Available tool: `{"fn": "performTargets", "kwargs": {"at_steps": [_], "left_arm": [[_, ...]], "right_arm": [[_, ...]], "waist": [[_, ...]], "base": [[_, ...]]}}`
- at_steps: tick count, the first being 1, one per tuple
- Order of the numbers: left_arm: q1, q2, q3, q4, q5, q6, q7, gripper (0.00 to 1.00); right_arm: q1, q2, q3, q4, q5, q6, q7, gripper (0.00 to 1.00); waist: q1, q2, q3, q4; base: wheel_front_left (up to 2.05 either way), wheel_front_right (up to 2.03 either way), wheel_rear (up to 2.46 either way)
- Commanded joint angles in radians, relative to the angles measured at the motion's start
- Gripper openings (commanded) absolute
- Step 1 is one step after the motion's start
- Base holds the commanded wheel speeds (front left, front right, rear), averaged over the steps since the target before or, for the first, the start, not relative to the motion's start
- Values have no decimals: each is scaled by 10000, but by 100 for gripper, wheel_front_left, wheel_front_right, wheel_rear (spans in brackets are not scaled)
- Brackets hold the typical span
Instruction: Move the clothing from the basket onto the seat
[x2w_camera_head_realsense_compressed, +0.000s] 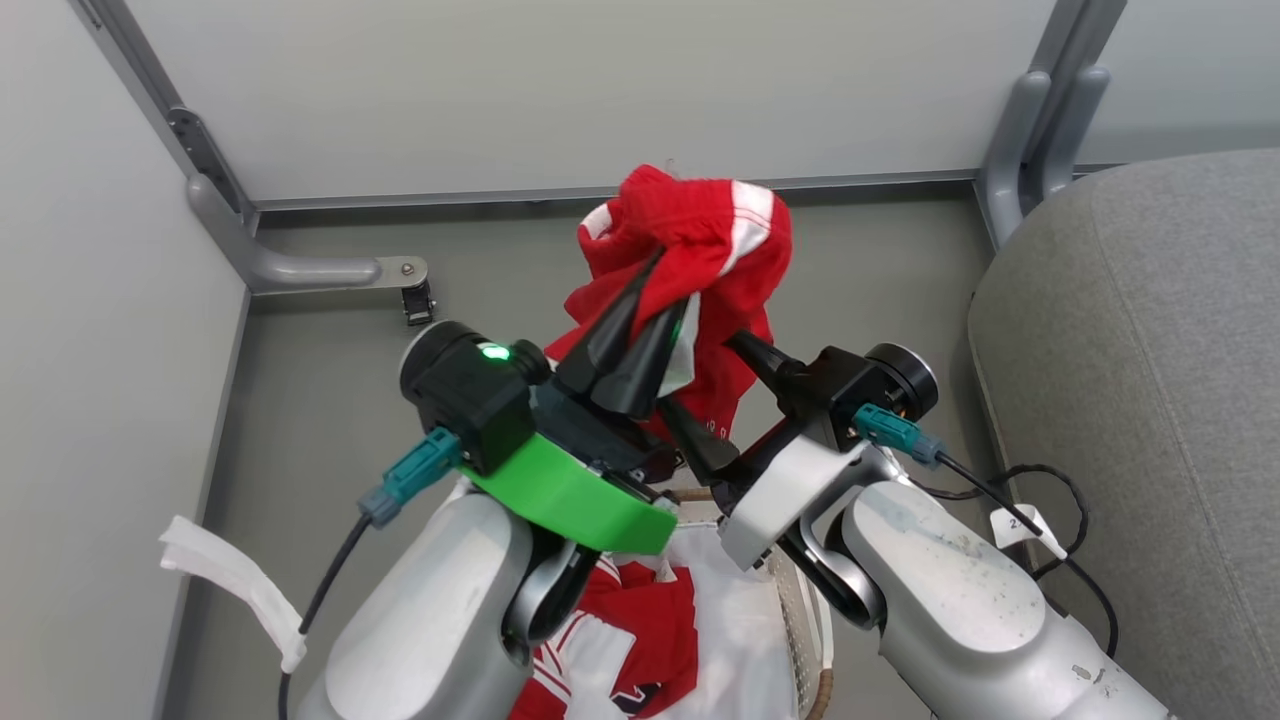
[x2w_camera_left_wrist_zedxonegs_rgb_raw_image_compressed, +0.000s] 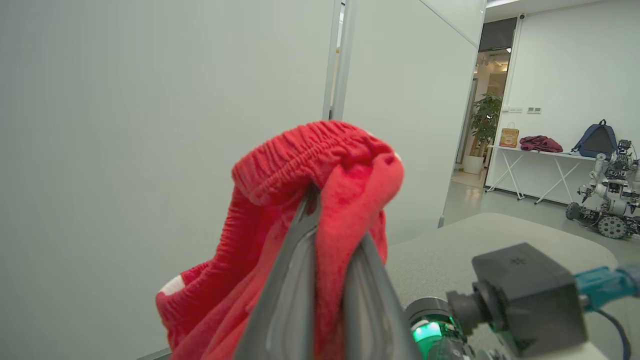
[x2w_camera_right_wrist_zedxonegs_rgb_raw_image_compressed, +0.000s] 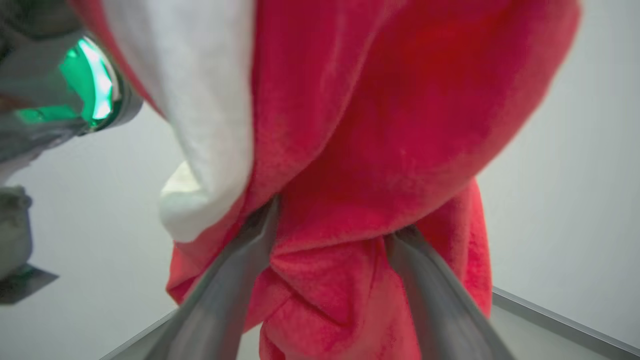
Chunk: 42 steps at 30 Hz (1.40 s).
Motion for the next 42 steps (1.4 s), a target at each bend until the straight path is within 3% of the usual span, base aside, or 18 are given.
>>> {"fn": "performTargets", "kwargs": {"at_steps": [1,12,13,14,15,16,28,29,30,31,36,42], "left_arm": [[-157,-11,-77,-37,-115,-29,-9,0],[-262,-137,-725,-217,-350,-29,-9,0],[-253,-143,-765,-221,-367,-29,-9,0],[-247,-149,-782,-224,-390,-29,-9,0],[-242,-150,-790,-210,-418,-29,-9,0],[-228,-153,-763,-190,-425,-29,-9,0],[162,-129,95,181,-67,-29,-5,0],[198,-133,124,197,-26,-29,-5,27],[241,-141,107,233,-61,-29,-5,69],[254,-142,121,254,-31,-29,-5,100],[466,-107,333,432,139,-29,-5,100],[799,46,705,712,510,-29,-2,100]], "right_arm": [[-130,37,-36,134,-89,-10,-18,100],[-387,166,-232,854,-220,-10,-18,100],[-415,167,-254,880,-185,-10,-18,95],[-429,160,-266,891,-159,-10,-18,76],[-444,158,-277,904,-131,-10,-18,17],[-443,154,-297,952,-100,-10,-18,0],[186,155,-664,454,-182,-10,-18,0],[239,154,-711,403,-191,-10,-18,0],[329,158,-778,357,-189,-10,-18,0],[394,157,-829,297,-186,-10,-18,0],[713,157,-1081,-29,-148,-10,-18,0],[1203,101,-1127,-339,11,-10,-18,0]], "waist": [[0,0,-22,109],[0,0,41,537],[0,0,51,569],[0,0,59,591],[0,0,66,616],[0,0,70,633],[0,0,92,179],[0,0,93,120],[0,0,91,55],[0,0,88,-1],[0,0,37,-469],[0,0,41,-1671]], "base": [[0,0,0],[0,0,0],[0,0,0],[0,0,0],[0,0,0],[0,0,0],[0,0,0],[0,0,0],[0,0,0],[0,0,0],[0,0,0],[0,0,0]]}}
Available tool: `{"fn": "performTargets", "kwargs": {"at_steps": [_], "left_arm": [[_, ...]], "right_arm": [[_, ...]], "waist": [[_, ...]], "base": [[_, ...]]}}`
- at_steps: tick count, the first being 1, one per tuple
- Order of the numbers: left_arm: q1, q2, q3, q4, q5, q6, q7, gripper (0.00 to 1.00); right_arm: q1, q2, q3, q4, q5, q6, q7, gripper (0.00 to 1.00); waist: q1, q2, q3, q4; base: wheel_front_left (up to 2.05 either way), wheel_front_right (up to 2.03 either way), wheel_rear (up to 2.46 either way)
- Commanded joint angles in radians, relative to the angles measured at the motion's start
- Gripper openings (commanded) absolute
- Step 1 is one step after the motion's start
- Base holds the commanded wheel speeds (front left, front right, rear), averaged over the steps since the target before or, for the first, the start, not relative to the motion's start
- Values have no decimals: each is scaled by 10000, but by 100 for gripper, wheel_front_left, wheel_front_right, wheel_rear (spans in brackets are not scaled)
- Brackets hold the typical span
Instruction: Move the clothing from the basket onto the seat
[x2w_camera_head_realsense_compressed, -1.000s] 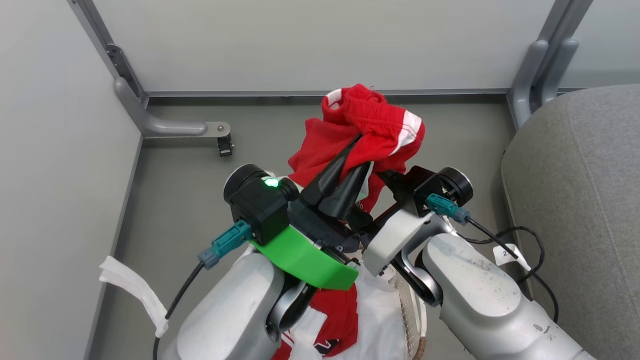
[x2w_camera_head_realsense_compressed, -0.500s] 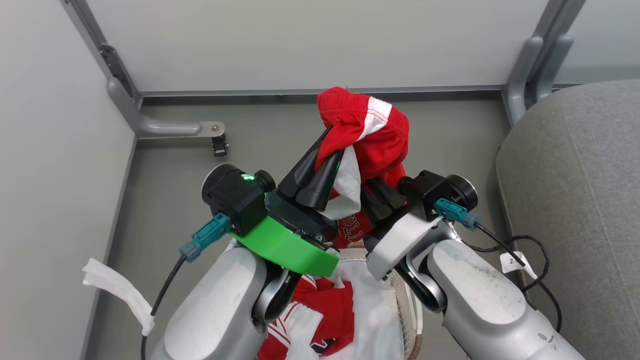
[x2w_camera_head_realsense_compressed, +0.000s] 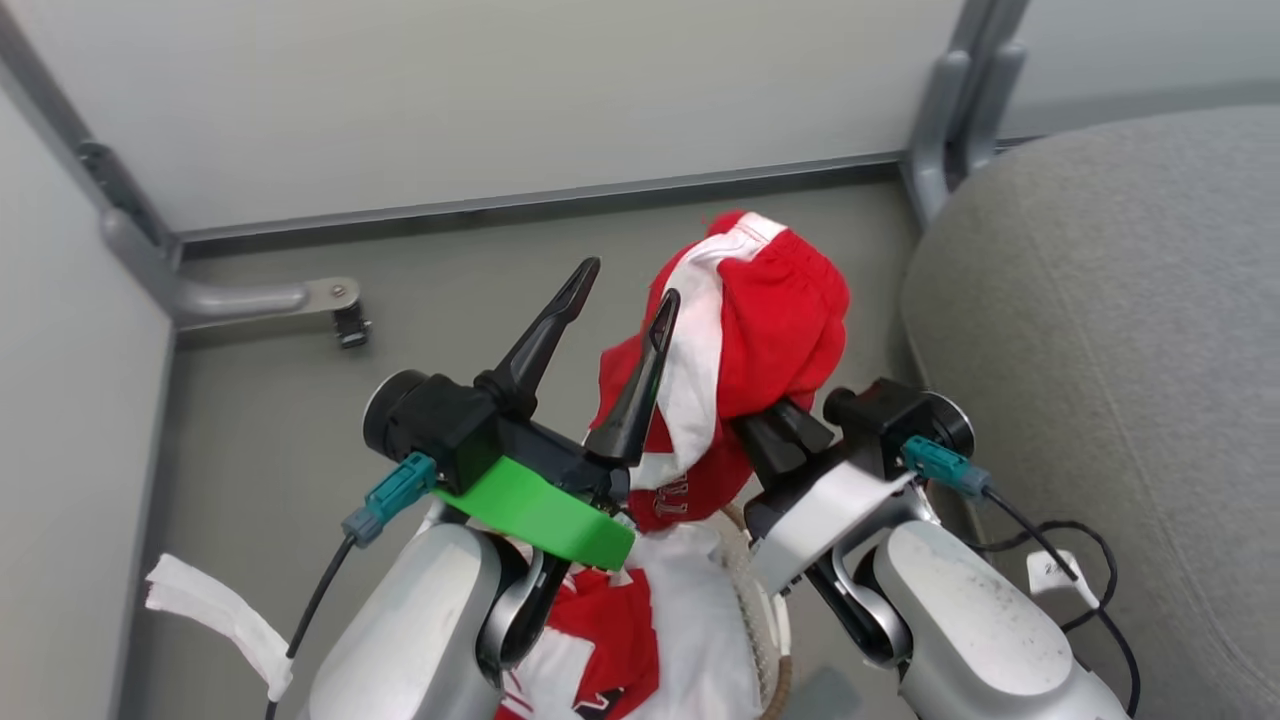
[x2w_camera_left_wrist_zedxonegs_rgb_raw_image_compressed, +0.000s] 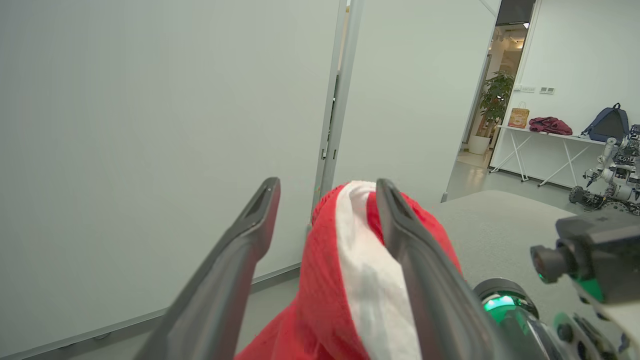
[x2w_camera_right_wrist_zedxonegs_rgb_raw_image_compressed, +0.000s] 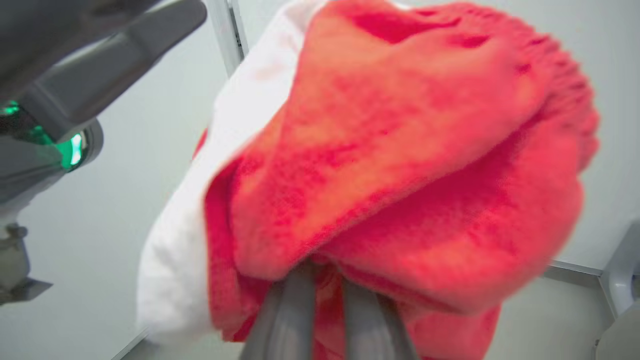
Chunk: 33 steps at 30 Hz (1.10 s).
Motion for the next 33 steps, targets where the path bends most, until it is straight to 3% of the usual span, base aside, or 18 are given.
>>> {"fn": "performTargets", "kwargs": {"at_steps": [1,18,28,33], "left_arm": [[172,95,51,78,102,-29,5,100],[687,327,-37,205,553,-29,5,100],[116,362,-957,350,311,-28,5,100],[198,621,-856,389,338,-29,5,100]], "right_arm": [[171,-97,-73,-130,79,-10,-21,0],[1386,-295,-1111,-1070,-44,-9,-21,0],[2305,-374,-2577,-1931,-496,-10,-21,0],[1562,-638,-2993,-1790,-732,-9,-21,0]], "waist": [[0,-1,23,-1016],[0,-1,416,-4905],[0,-1,850,-5108],[0,-1,1191,-5083]], "base": [[0,0,0],[0,0,0],[0,0,0],[0,0,0]]}}
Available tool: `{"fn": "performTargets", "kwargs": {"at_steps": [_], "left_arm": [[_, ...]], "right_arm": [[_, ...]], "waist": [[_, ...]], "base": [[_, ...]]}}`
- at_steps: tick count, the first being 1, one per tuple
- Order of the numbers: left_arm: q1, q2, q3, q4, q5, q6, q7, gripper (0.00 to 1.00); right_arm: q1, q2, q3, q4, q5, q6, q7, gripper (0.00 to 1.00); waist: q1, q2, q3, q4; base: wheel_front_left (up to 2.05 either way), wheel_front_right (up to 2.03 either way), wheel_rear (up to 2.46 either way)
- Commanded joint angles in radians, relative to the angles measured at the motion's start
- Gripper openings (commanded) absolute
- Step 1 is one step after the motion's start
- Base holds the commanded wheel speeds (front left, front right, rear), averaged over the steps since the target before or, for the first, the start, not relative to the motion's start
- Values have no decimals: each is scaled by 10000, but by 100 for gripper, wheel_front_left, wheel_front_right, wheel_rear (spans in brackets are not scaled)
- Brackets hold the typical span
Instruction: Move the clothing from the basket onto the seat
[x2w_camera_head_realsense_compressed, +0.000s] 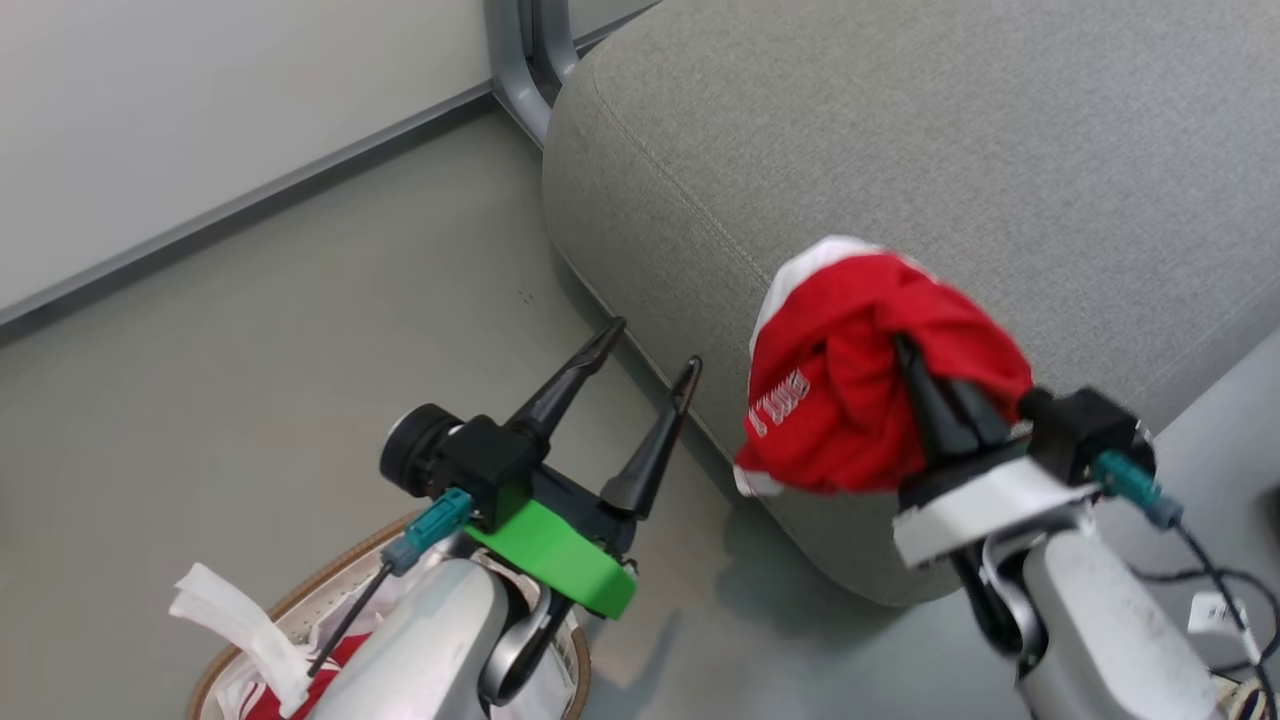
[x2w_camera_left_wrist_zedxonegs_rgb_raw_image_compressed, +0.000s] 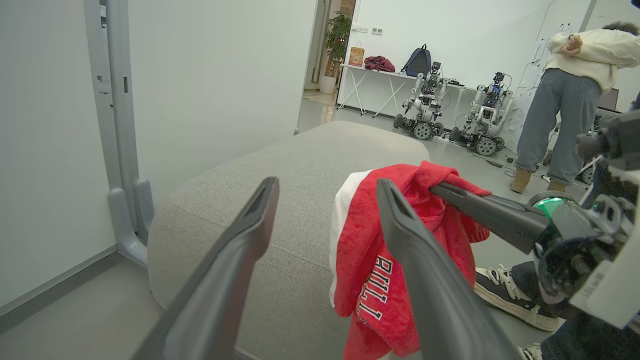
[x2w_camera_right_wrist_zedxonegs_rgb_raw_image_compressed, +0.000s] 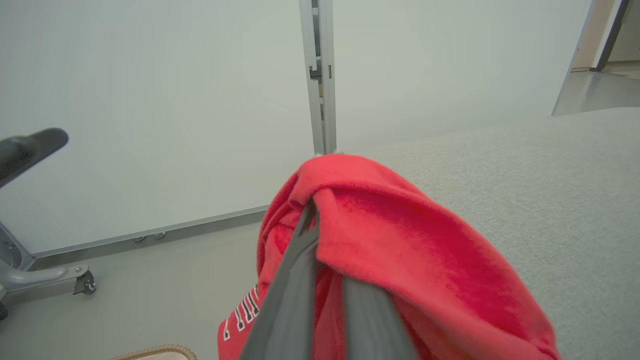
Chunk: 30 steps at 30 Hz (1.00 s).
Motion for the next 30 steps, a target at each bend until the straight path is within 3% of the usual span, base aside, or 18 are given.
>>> {"fn": "performTargets", "kwargs": {"at_steps": [1,4,14,19,30], "left_arm": [[73,168,125,30,66,-29,5,100],[217,391,341,-58,218,-29,5,100],[-432,1160,83,-418,294,-29,6,100],[-961,1624,-120,-621,234,-29,6,100],[-1909,2370,171,-1257,224,-28,4,100]], "right_arm": [[-459,-106,-50,6,-58,-9,-21,0],[-1279,-470,-236,388,68,-10,-20,0],[-4126,-1782,-1717,2383,-126,-12,-20,0],[-5224,-2106,-3161,3516,-237,-10,-20,0],[-7198,-3024,-5262,5126,-592,-12,-19,0]], "waist": [[0,-1,266,-26],[0,-1,590,10],[0,-1,2459,1049],[0,-1,3470,1582],[0,-1,5222,2495]], "base": [[0,0,0],[0,0,0],[0,0,0],[0,0,0],[0,0,0]]}}
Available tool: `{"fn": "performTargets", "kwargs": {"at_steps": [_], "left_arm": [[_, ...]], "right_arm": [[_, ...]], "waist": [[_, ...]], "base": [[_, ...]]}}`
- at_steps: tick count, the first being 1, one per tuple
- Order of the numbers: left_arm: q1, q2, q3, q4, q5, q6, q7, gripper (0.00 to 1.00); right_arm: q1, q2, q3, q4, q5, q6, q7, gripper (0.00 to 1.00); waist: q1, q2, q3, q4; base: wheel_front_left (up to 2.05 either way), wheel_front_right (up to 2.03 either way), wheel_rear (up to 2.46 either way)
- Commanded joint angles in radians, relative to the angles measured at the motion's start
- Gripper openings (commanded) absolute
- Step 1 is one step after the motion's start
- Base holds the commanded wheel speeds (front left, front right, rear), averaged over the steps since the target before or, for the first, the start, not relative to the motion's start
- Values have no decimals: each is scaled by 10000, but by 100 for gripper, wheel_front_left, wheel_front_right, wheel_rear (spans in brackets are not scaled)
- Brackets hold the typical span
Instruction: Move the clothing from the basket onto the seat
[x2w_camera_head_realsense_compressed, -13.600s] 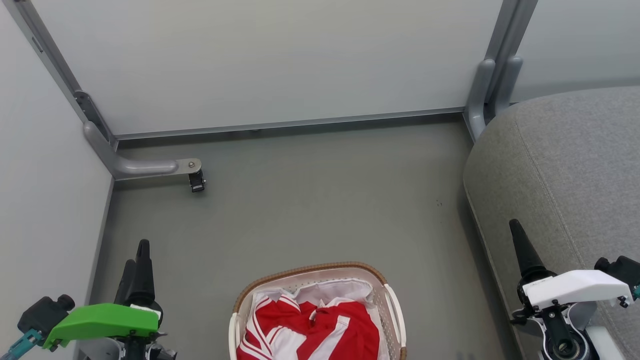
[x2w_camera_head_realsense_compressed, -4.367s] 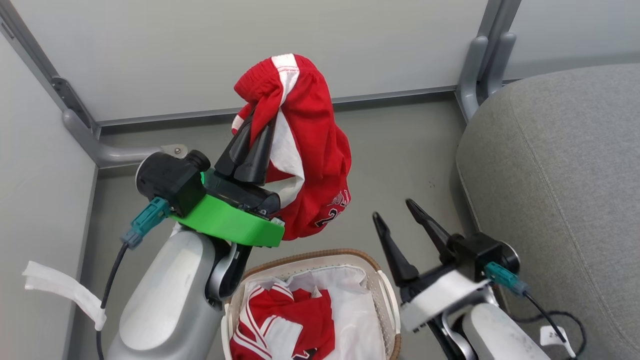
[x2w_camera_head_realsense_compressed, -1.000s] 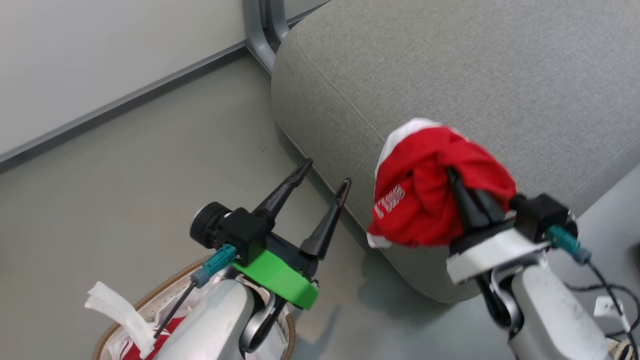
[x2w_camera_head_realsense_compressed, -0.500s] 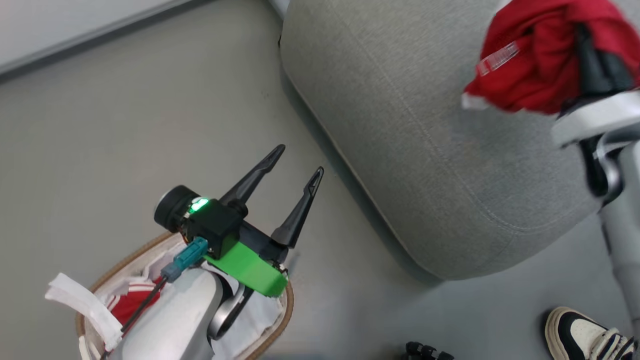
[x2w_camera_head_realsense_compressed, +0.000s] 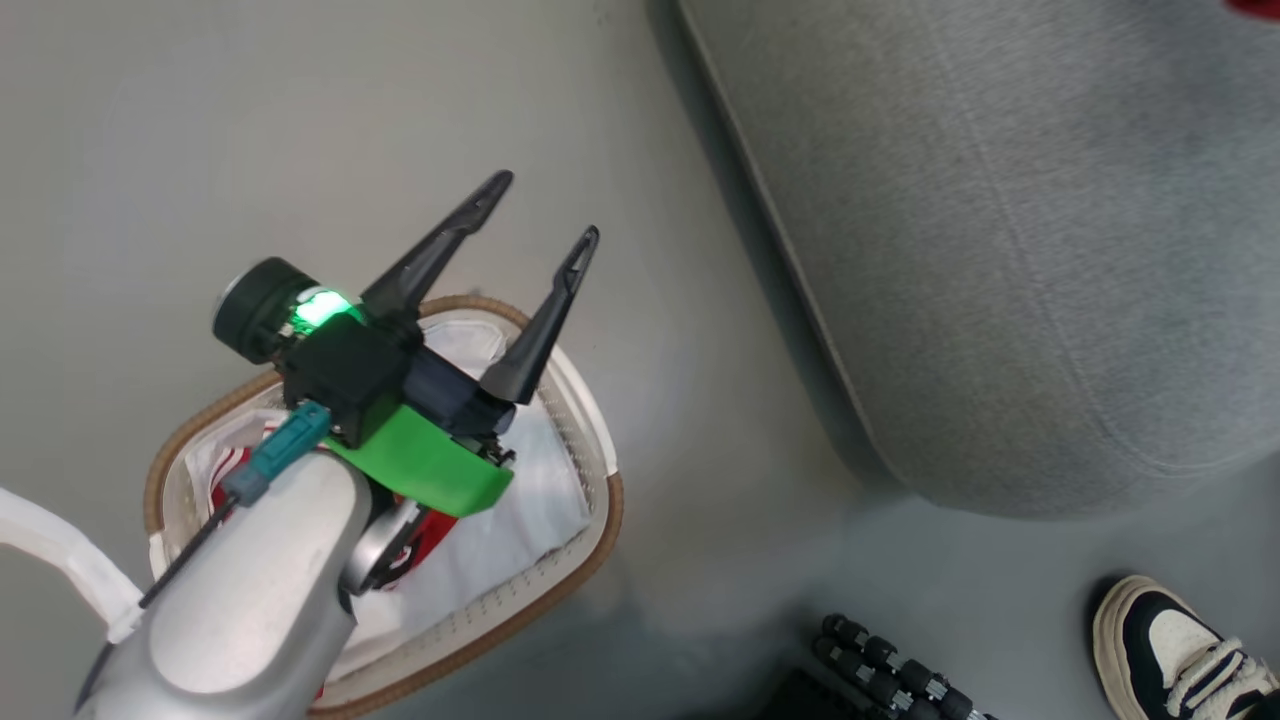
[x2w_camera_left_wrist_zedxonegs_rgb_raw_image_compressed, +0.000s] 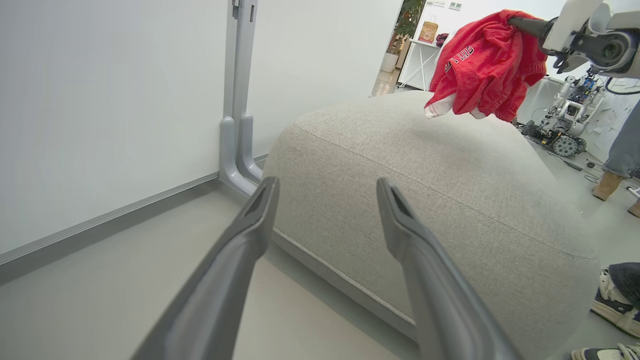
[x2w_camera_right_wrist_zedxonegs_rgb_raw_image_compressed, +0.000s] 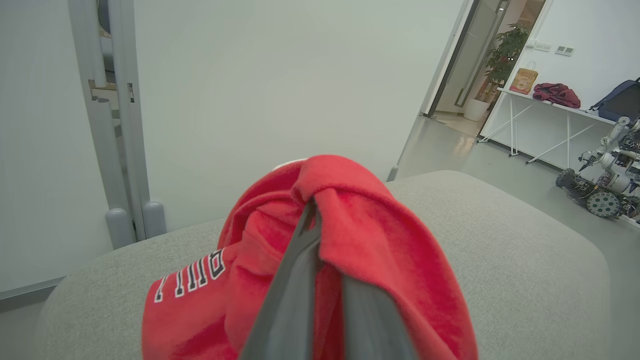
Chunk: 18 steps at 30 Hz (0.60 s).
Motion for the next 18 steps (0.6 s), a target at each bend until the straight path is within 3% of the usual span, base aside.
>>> {"fn": "performTargets", "kwargs": {"at_steps": [1,7,11,12,13,16,18], "left_arm": [[-233,190,85,-68,82,-27,6,100],[-237,490,553,-289,168,-27,6,100],[-96,381,636,-276,139,-28,6,100],[-69,322,688,-249,134,-28,6,100],[-30,236,762,-220,108,-28,6,100],[104,89,846,-120,92,-28,6,100],[183,16,867,-36,59,-26,6,100]], "right_arm": [[-262,-31,-204,148,-144,-10,-21,0],[-583,377,-1154,445,-399,-12,-19,0],[-106,830,-1725,285,-644,-12,-19,0],[81,970,-1779,220,-703,-12,-19,19],[333,1132,-1822,84,-736,-12,-19,32],[1108,1468,-1793,-299,-640,-12,-21,25],[1695,1719,-1722,-541,-505,-12,-19,51]], "waist": [[-2,-1,1122,869],[-2,-1,1706,1068],[-2,-1,1785,1168],[-2,-1,1773,1192],[-2,-1,1737,1218],[-2,-1,1485,1254],[-2,-1,1255,1272]], "base": [[0,0,0],[0,0,0],[0,0,0],[0,0,0],[0,0,0],[0,0,0],[0,0,0]]}}
